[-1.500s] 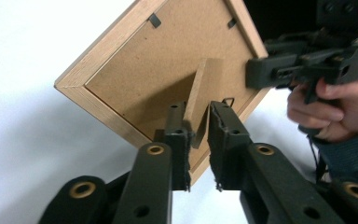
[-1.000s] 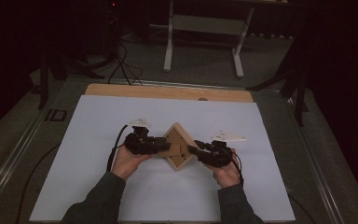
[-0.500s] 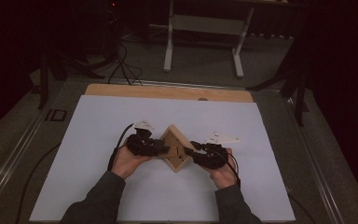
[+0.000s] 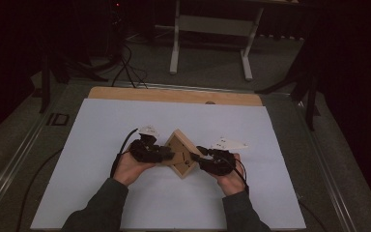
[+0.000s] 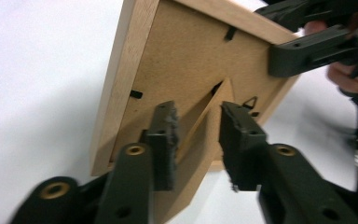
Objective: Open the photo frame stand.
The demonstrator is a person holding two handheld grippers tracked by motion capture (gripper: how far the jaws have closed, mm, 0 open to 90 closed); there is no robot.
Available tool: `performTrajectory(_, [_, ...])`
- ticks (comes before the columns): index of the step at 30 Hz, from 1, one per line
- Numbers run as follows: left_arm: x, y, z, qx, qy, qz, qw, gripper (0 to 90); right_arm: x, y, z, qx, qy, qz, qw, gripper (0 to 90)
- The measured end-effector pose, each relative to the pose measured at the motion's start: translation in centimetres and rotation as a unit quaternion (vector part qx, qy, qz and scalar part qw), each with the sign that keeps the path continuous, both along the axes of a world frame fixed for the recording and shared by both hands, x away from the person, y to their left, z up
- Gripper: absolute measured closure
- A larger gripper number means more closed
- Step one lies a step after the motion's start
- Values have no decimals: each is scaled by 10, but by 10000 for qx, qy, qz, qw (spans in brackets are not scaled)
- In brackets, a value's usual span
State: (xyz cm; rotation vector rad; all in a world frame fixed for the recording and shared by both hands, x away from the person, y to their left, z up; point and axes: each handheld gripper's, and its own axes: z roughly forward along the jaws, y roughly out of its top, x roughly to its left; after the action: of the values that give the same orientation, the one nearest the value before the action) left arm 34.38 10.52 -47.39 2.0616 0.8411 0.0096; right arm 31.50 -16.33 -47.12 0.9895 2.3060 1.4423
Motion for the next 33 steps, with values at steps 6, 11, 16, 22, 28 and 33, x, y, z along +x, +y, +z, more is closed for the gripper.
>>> performTrajectory(6, [2, -2, -3, 76, 34, 35, 10000, 591, -1, 2, 0, -11, -44, 30, 10000, 608])
performTrajectory(11, [-1, -1, -1, 231, -52, -47, 9997, 628, -2, 4, 1, -32, -97, 85, 9999, 608])
performTrajectory(16, [-4, 1, 2, 309, -99, -89, 9994, 722, -2, 4, 0, -17, -106, 95, 9999, 607])
performTrajectory(22, [-9, 4, 5, 305, -174, -194, 9992, 777, -2, 4, 0, 37, -89, 121, 9999, 601])
performTrajectory(28, [-14, 7, 3, 275, -170, -228, 9992, 795, -1, 4, -2, 216, 3, 214, 9995, 578])
performTrajectory(33, [-16, 12, -2, 322, -143, -111, 9993, 796, 2, 4, -9, 289, 216, 237, 9991, 569])
